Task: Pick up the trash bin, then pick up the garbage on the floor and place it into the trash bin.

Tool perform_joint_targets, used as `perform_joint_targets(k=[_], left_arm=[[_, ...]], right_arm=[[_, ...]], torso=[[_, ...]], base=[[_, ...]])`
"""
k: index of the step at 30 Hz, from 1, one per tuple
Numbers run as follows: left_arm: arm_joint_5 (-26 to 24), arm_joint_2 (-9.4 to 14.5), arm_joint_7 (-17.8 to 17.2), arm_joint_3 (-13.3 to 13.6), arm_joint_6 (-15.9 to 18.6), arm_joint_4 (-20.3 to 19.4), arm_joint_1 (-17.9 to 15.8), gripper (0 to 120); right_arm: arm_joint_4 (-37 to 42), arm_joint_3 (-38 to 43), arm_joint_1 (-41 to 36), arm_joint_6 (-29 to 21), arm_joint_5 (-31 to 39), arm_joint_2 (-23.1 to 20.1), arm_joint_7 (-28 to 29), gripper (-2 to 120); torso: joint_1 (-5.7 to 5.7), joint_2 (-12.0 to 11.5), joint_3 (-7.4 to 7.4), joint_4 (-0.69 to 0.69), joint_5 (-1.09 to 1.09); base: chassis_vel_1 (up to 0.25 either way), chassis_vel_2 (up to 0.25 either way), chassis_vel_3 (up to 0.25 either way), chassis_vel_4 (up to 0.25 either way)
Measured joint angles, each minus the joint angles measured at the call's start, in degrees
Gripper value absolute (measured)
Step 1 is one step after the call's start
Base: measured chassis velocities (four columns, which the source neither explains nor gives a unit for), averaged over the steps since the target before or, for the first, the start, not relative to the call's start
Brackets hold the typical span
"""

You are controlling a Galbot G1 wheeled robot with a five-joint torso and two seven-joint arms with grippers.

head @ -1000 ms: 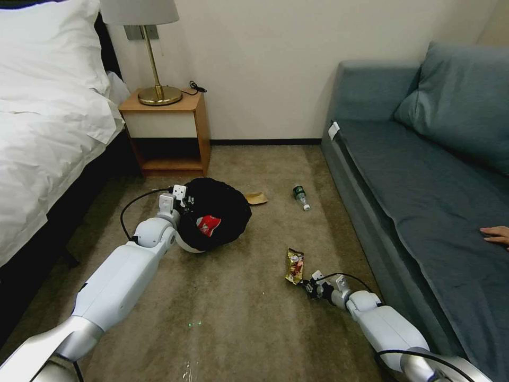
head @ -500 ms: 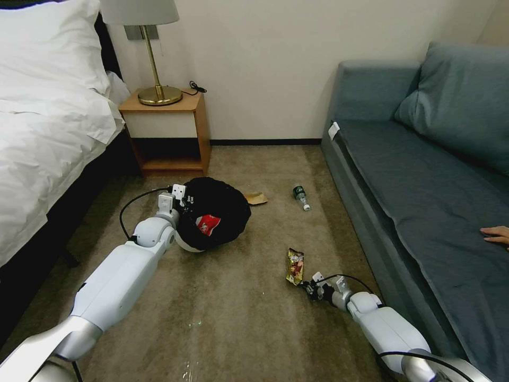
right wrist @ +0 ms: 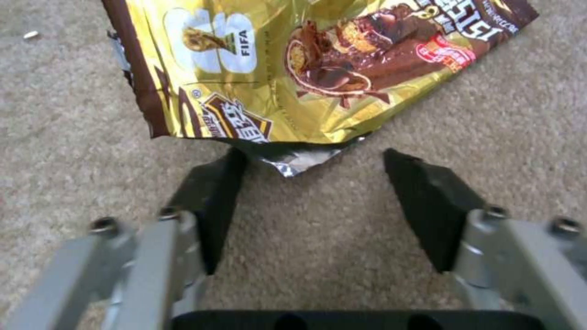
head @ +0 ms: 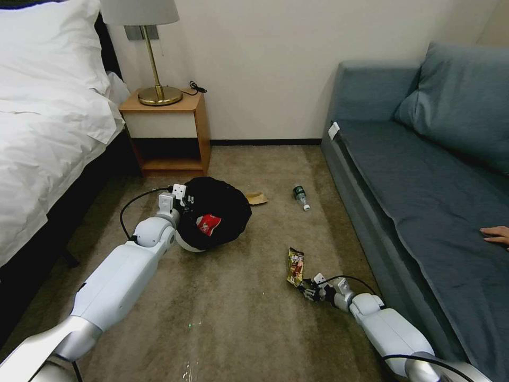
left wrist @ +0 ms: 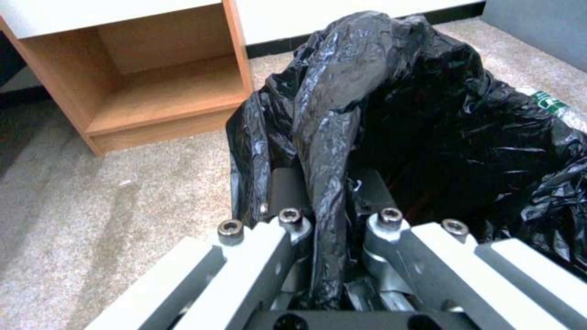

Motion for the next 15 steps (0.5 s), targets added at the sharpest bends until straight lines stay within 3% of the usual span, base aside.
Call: perform_joint_targets(k=[8, 15], left_arm=[[0.0, 0.1, 0.2, 0.0, -0.1, 0.1, 0.1, 5], [0.0, 0.0, 0.2, 0.0, -0.1, 0.2, 0.1, 5]], right_arm=[[2.0, -0.1, -0.5, -0.3, -0.4, -0.5, 1.2, 96], [4.2, -0.6, -0.6, -0.4, -0.5, -0.8, 2.3, 99]], torso=[[0.0, 0.0, 0.0, 0.0, -0.01], [0.0, 0.0, 0.0, 0.0, -0.01]], base=[[0.0, 0.0, 0.0, 0.0], [0.0, 0.0, 0.0, 0.0]])
